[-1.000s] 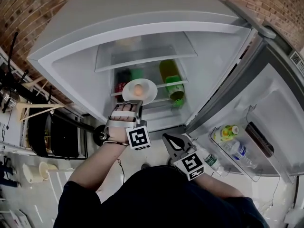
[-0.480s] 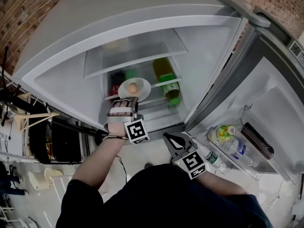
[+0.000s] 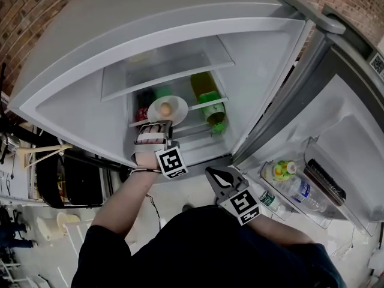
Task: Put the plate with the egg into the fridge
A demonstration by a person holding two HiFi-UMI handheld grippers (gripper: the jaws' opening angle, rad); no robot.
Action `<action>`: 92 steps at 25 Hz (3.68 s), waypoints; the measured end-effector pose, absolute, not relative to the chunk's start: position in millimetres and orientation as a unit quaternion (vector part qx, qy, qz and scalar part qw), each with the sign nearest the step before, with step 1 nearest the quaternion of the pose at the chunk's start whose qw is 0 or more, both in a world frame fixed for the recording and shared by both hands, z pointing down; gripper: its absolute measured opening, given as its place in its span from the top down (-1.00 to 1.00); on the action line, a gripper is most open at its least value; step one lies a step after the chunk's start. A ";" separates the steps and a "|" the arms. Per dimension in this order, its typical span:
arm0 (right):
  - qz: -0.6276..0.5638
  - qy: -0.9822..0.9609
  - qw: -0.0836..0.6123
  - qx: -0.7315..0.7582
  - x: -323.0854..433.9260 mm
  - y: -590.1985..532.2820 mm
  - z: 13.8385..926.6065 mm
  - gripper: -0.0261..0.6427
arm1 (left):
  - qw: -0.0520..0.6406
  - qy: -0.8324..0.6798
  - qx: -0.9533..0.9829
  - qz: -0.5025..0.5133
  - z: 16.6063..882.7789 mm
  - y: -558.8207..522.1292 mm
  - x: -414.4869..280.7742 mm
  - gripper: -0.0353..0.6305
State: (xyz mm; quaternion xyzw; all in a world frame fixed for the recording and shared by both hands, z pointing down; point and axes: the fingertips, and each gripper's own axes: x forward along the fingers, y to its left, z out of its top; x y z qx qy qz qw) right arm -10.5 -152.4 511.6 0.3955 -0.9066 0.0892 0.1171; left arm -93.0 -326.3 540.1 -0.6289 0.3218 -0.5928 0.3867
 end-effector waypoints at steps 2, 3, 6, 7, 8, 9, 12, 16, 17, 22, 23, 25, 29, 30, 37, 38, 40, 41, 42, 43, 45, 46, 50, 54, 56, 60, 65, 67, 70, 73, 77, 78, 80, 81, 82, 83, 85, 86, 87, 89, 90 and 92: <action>0.089 -0.906 0.119 0.395 -9.6 -153.3 512.7 0.89 | 0.386 0.322 -0.630 -0.592 541.4 -330.4 -92.1 0.85; 0.089 -0.906 0.120 0.396 -9.1 -153.5 513.0 0.89 | 0.385 0.321 -0.631 -0.592 542.1 -332.2 -91.5 0.85; 0.089 -0.905 0.122 0.397 -7.5 -153.5 514.3 0.89 | 0.377 0.314 -0.638 -0.594 545.7 -335.9 -89.4 0.85; 0.090 -0.905 0.123 0.397 -6.9 -153.4 514.8 0.89 | 0.373 0.312 -0.640 -0.595 547.0 -337.0 -88.7 0.85; 0.090 -0.905 0.124 0.397 -6.3 -153.3 515.1 0.89 | 0.370 0.310 -0.642 -0.596 548.2 -338.0 -88.2 0.85; 0.090 -0.905 0.124 0.398 -5.6 -153.2 515.4 0.89 | 0.367 0.308 -0.643 -0.597 549.6 -339.1 -87.8 0.85; 0.090 -0.904 0.125 0.400 -3.3 -153.0 516.1 0.89 | 0.360 0.301 -0.645 -0.603 554.8 -341.8 -87.0 0.84; 0.092 -0.903 0.124 0.402 -1.0 -152.8 517.1 0.89 | 0.350 0.297 -0.649 -0.607 559.9 -345.4 -86.4 0.81; 0.092 -0.903 0.124 0.401 -0.7 -152.7 517.5 0.89 | 0.347 0.296 -0.650 -0.607 560.6 -345.9 -85.8 0.81; 0.092 -0.904 0.126 0.399 -0.6 -151.4 519.1 0.89 | 0.337 0.290 -0.657 -0.608 563.4 -348.8 -84.6 0.79; 0.092 -0.904 0.126 0.398 -0.6 -151.4 519.1 0.89 | 0.336 0.290 -0.658 -0.609 563.6 -349.8 -84.8 0.79; 0.092 -0.904 0.126 0.398 -0.4 -151.4 519.0 0.89 | 0.334 0.288 -0.659 -0.610 563.7 -351.7 -84.9 0.79; 0.092 -0.905 0.127 0.397 -0.5 -150.9 519.0 0.89 | 0.332 0.283 -0.658 -0.614 564.5 -354.6 -85.3 0.79; 0.093 -0.905 0.127 0.396 -0.6 -150.7 519.0 0.89 | 0.330 0.280 -0.658 -0.616 565.0 -355.4 -85.6 0.79; 0.093 -0.905 0.125 0.396 0.9 -149.1 519.2 0.89 | 0.322 0.266 -0.657 -0.628 569.5 -359.0 -85.6 0.66; 0.093 -0.905 0.125 0.396 1.2 -148.8 519.4 0.89 | 0.321 0.264 -0.658 -0.628 570.2 -359.2 -85.5 0.64; 0.093 -0.905 0.126 0.397 2.0 -148.2 519.7 0.89 | 0.319 0.260 -0.659 -0.630 572.1 -359.3 -85.2 0.59; 0.094 -0.904 0.126 0.397 2.5 -147.9 519.8 0.89 | 0.317 0.258 -0.659 -0.631 573.3 -359.4 -85.1 0.55; 0.094 -0.904 0.126 0.397 2.9 -147.7 519.9 0.89 | 0.316 0.256 -0.659 -0.632 574.3 -359.6 -85.1 0.53; 0.094 -0.904 0.125 0.397 3.1 -147.4 519.8 0.89 | 0.316 0.255 -0.659 -0.633 575.3 -359.9 -85.1 0.50; 0.094 -0.904 0.126 0.398 3.1 -146.9 519.5 0.89 | 0.315 0.253 -0.660 -0.634 576.8 -360.7 -85.4 0.44; 0.094 -0.904 0.126 0.397 3.0 -146.6 519.1 0.89 | 0.315 0.253 -0.660 -0.633 577.2 -361.2 -85.6 0.42; 0.091 -0.904 0.127 0.398 2.7 -145.0 518.5 0.89 | 0.317 0.252 -0.660 -0.633 578.4 -362.9 -86.2 0.39; 0.087 -0.903 0.127 0.402 5.2 -145.0 517.7 0.89 | 0.329 0.260 -0.661 -0.622 571.1 -358.3 -84.2 0.39; 0.087 -0.903 0.126 0.402 5.6 -145.1 517.0 0.89 | 0.335 0.268 -0.666 -0.611 562.0 -350.5 -83.1 0.39; 0.085 -0.905 0.123 0.399 3.1 -143.9 514.9 0.89 | 0.338 0.285 -0.676 -0.589 541.8 -328.2 -84.0 0.39; 0.081 -0.908 0.120 0.393 -0.5 -143.2 511.2 0.89 | 0.342 0.313 -0.689 -0.557 516.2 -299.2 -81.6 0.39; 0.079 -0.910 0.119 0.390 -2.9 -143.0 509.9 0.89 | 0.341 0.322 -0.699 -0.540 508.1 -285.9 -79.6 0.39; 0.076 -0.912 0.119 0.385 -7.5 -143.1 508.9 0.89 | 0.330 0.341 -0.716 -0.513 498.5 -265.9 -79.6 0.45; 0.074 -0.915 0.121 0.378 -13.0 -142.3 507.8 0.89 | 0.307 0.362 -0.733 -0.488 493.5 -246.2 -82.7 0.54; 0.072 -0.917 0.122 0.373 -17.5 -142.5 506.8 0.89 | 0.269 0.378 -0.755 -0.463 494.6 -222.8 -87.1 0.66; 0.071 -0.917 0.122 0.372 -18.4 -142.7 506.5 0.89 | 0.261 0.379 -0.760 -0.459 496.1 -217.3 -87.4 0.68; 0.071 -0.918 0.122 0.370 -19.9 -143.0 505.7 0.89 | 0.248 0.378 -0.768 -0.453 500.3 -207.0 -87.4 0.72; 0.070 -0.919 0.122 0.369 -20.5 -143.2 505.5 0.89 | 0.242 0.379 -0.771 -0.450 502.1 -202.8 -87.4 0.73; 0.069 -0.919 0.123 0.368 -21.1 -143.6 505.2 0.89 | 0.235 0.381 -0.775 -0.447 503.3 -199.4 -87.5 0.74; 0.069 -0.920 0.123 0.367 -21.8 -144.1 505.0 0.89 | 0.228 0.384 -0.778 -0.442 503.8 -196.7 -87.8 0.76; 0.067 -0.920 0.122 0.365 -23.8 -144.7 504.7 0.89 | 0.213 0.391 -0.786 -0.429 503.0 -191.7 -88.0 0.80; 0.067 -0.921 0.122 0.364 -24.8 -144.4 504.8 0.89 | 0.206 0.394 -0.790 -0.423 502.3 -188.8 -87.7 0.81; 0.068 -0.921 0.123 0.363 -25.6 -143.7 505.1 0.89 | 0.198 0.395 -0.795 -0.416 501.5 -185.5 -87.0 0.82; 0.069 -0.922 0.124 0.361 -26.8 -142.0 506.2 0.89 | 0.181 0.396 -0.806 -0.400 500.4 -178.2 -84.2 0.84; 0.069 -0.922 0.125 0.360 -27.4 -141.5 506.7 0.89 | 0.172 0.395 -0.813 -0.392 500.0 -174.4 -82.1 0.85; 0.068 -0.922 0.126 0.359 -28.5 -141.3 507.2 0.89 | 0.153 0.390 -0.827 -0.375 499.9 -166.1 -77.0 0.87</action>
